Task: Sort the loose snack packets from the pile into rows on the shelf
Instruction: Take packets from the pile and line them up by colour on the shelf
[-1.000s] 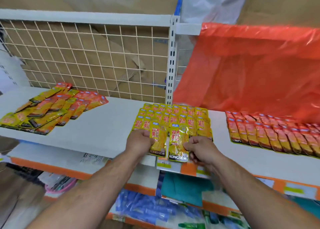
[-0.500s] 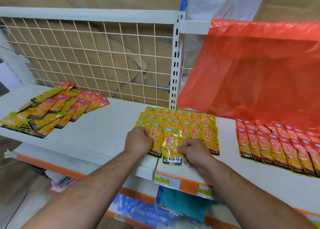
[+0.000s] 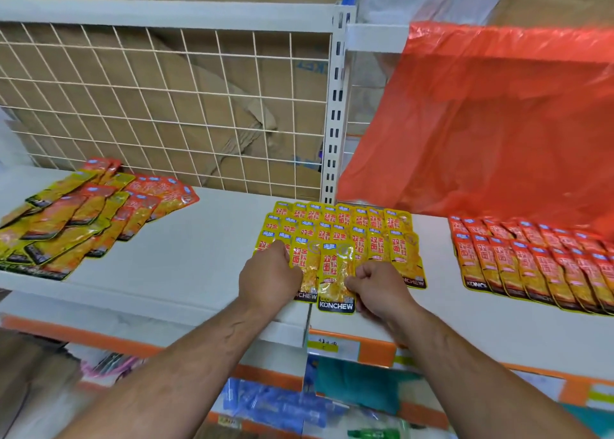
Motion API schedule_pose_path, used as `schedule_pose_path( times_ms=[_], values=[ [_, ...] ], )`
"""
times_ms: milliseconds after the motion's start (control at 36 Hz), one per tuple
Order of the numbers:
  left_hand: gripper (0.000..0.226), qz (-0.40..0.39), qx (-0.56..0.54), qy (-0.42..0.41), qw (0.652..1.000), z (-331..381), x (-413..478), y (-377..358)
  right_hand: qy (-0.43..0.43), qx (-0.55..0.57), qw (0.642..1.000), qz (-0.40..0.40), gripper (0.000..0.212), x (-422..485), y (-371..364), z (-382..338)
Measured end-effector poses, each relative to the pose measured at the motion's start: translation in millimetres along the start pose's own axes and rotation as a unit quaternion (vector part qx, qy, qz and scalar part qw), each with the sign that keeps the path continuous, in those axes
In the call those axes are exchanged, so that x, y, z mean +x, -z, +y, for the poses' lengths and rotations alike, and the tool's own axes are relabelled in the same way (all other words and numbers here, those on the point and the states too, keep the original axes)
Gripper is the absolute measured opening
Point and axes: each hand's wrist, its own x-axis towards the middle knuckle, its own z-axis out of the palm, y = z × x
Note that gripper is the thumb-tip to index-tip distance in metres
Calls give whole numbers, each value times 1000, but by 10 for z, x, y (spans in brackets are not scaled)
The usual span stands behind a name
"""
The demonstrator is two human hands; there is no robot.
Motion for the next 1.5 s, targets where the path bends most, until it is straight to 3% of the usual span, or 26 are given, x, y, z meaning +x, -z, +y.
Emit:
schedule_pose_path(
  times_ms=[250, 500, 611, 806, 1056, 1389, 1500],
  values=[
    [20, 0, 45, -42, 998, -22, -54, 15, -5, -20, 999, 26, 48, -51, -40, -47],
    [17, 42, 16, -68, 997, -48, -100, 137, -32, 18, 999, 39, 39, -76, -175, -220],
    [14, 49, 18, -79, 995, -90, -118, 188, -29, -47, 994, 91, 31, 20, -253, -274],
    [16, 32, 28, -93, 995, -197, -163, 171, -34, -167, 980, 106, 28, 29, -309, -357],
    [18, 26, 40, -95, 994, -235, -142, 163, -58, -243, 962, 115, 24, -6, -348, -483],
    [27, 31, 82, -124, 988, -251, -130, 178, 18, -345, 931, 115, 1, -50, -316, -524],
    [36, 41, 124, -132, 983, -271, -136, 236, 78, -361, 922, 120, 8, -51, -319, -527]
  ],
)
